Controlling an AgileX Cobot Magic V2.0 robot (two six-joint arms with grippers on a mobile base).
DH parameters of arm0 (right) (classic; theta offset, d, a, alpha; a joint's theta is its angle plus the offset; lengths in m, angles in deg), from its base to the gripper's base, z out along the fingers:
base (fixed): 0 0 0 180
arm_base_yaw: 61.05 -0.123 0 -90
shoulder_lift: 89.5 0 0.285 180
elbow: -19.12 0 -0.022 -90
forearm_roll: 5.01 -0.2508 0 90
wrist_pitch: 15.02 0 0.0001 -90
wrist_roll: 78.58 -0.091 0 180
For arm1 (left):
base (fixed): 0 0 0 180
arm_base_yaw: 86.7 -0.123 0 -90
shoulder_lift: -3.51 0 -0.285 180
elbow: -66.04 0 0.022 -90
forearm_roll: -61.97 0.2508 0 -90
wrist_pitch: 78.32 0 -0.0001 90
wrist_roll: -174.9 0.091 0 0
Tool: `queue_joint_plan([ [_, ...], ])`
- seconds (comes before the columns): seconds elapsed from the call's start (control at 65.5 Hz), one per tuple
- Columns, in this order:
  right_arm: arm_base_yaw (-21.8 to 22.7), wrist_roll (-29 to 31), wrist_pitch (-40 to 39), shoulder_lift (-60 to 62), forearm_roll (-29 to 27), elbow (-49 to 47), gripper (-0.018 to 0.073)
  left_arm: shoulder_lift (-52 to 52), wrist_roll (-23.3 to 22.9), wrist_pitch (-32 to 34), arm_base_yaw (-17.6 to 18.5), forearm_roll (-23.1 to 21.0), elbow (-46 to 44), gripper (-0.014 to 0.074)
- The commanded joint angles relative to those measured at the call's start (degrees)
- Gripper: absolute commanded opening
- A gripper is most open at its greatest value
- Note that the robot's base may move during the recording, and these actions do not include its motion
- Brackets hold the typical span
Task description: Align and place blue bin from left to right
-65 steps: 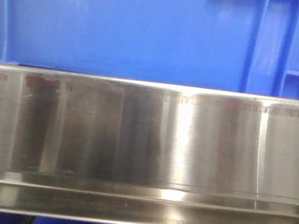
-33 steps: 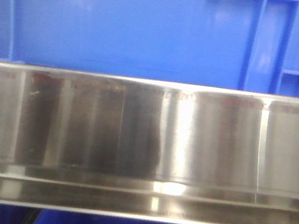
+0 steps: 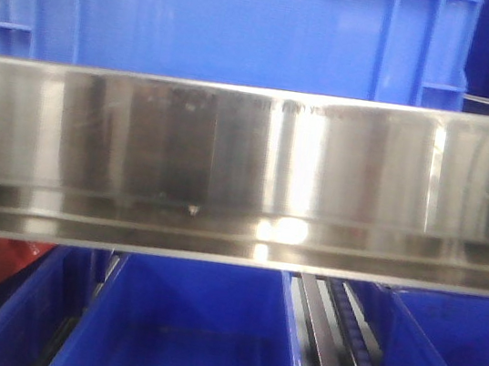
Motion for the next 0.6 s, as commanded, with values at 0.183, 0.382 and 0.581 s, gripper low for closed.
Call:
queue_joint_plan([
  [0.183,-0.1,0.6,-1.3,0.3,0.7,0.0,-0.0079,0.3,0.1,1.1,0.4,0.1,-0.1,-0.0111],
  [0.382,-0.1,0.6,-1.5,0.3,0.7,0.0,-0.0079,0.3,0.1,1.1,0.4,0.1,-0.1,-0.0111],
  [0.581,-0.1,0.6,-1.5,0.3,0.7,0.0,-0.0079,0.3,0.1,1.1,0.4,0.1,-0.1,-0.0111],
])
